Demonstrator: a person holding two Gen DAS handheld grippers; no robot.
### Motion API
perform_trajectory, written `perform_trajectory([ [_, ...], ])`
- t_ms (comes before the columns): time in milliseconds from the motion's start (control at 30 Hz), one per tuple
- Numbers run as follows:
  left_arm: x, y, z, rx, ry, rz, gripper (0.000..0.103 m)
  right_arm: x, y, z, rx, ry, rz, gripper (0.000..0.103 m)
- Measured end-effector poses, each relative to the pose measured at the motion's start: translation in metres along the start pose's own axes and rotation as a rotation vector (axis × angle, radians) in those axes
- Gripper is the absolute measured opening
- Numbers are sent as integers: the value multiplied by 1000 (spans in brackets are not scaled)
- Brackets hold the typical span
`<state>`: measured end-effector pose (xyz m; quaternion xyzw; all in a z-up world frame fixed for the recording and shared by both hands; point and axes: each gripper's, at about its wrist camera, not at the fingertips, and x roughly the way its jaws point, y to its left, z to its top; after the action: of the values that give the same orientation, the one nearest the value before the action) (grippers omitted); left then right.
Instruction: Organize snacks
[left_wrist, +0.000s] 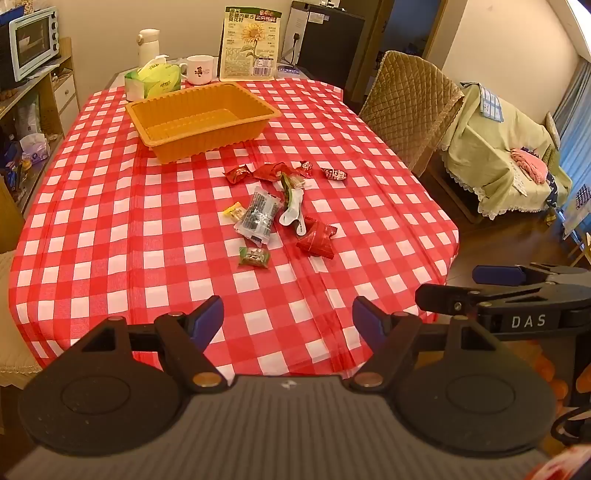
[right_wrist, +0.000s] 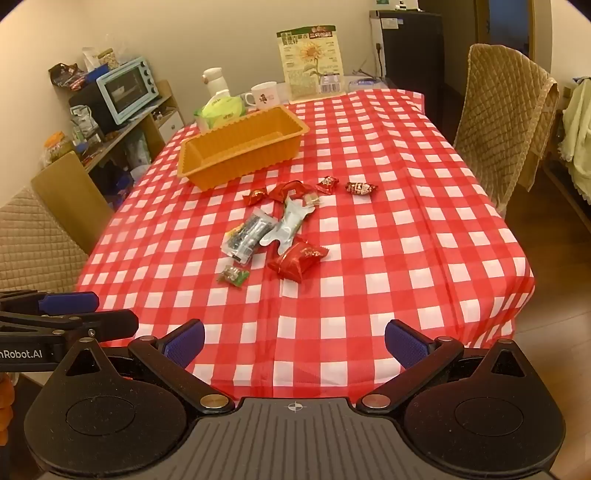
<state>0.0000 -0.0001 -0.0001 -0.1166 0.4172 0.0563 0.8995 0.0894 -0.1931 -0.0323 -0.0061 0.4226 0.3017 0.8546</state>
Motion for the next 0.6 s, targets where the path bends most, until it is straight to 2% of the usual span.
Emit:
perform_trajectory([
  [600, 0, 1, 0, -5, 0, -4, 75, 7, 5, 2, -3, 2, -3, 103],
])
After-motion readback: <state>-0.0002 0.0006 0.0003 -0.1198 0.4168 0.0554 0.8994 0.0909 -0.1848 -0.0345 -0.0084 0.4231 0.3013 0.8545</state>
